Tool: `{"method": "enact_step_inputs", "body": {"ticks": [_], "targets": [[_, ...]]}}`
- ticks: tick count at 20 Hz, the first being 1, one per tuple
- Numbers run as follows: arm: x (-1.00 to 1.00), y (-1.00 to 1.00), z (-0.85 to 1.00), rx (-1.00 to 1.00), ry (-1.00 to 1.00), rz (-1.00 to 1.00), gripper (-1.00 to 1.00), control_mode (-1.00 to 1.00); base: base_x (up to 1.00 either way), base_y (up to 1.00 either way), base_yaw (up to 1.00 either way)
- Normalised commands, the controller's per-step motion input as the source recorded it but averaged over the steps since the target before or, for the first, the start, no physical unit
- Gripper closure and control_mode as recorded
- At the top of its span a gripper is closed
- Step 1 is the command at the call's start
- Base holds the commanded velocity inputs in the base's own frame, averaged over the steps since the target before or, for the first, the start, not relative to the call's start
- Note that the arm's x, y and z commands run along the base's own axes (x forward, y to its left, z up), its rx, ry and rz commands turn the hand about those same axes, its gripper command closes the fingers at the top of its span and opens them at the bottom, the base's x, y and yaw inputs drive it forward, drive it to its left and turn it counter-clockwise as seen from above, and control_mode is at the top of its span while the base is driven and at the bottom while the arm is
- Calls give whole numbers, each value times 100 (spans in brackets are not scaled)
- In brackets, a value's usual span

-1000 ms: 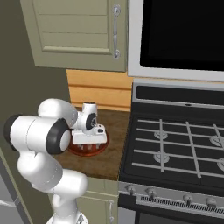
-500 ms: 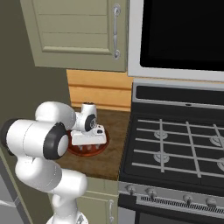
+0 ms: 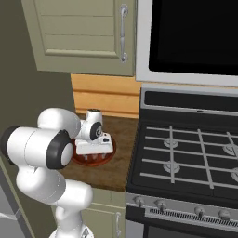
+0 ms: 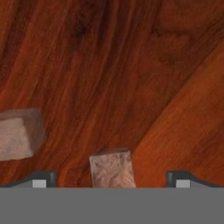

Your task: Grab a lemon wedge from the fridge and one ice cube from the ice bowl, and put them in the glass of lemonade.

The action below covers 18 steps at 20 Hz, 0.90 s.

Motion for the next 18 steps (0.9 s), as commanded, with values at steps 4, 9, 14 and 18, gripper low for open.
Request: {"method": "enact_step_inputs", "body": {"ticks": [4, 9, 14, 18], "targets": [[0, 0, 0, 0, 0, 0, -100, -100, 0, 0, 0], [11, 0, 0, 0, 0, 0, -100, -100, 0, 0, 0], [4, 0, 0, 0, 0, 0, -100, -100, 0, 0, 0], [0, 0, 0, 0, 0, 0, -100, -100, 0, 0, 0]]}}
